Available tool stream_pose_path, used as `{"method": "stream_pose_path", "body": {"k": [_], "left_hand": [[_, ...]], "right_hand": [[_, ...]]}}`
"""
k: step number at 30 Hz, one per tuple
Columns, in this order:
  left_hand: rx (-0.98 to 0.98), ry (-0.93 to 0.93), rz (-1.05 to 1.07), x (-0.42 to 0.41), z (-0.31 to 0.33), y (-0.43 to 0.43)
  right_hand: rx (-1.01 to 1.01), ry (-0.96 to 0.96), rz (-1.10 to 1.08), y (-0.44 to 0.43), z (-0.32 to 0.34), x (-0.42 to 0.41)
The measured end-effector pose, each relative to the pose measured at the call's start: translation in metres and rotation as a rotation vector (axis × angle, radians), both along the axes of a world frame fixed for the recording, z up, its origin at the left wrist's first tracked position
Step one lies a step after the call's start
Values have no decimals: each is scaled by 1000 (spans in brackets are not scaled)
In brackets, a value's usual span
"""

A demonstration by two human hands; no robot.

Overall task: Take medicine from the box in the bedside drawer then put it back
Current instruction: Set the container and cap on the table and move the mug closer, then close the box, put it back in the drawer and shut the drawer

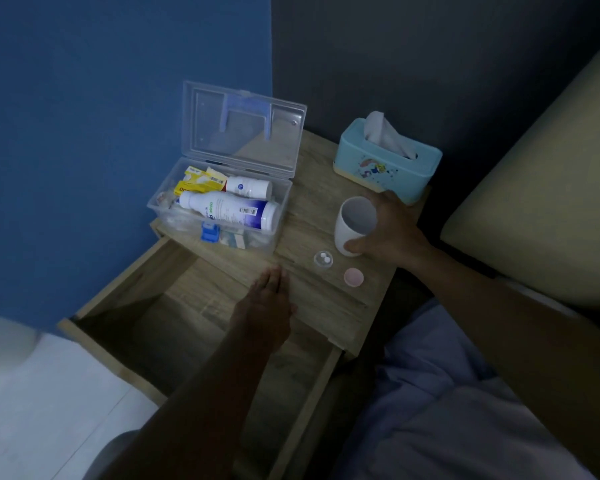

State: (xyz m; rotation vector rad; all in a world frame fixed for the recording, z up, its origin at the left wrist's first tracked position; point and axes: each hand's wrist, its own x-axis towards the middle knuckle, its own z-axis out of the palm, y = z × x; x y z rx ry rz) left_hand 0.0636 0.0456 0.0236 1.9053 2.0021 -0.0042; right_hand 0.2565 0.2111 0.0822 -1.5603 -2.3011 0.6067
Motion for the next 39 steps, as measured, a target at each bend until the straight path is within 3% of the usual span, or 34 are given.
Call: {"method": "stream_pose_path", "body": {"k": [12,15,22,28,33,39], "left_hand": [[23,-111,1,-12,9,-7],[135,-167,222,-27,19,-20],[425,-132,487,-106,33,-28],[503,-89,370,-160,41,5],[378,-24,359,-175,36,17],[376,-57,373,-175,33,15]], "right_hand": [[-110,-145,45,0,10,-4],[-188,-130,11,4,29,-14],[34,230,-21,22,55,-81],[41,164,5,46,69,-144],[15,-8,-17,69,74,-165],[219,89,-84,69,76,-171]]}}
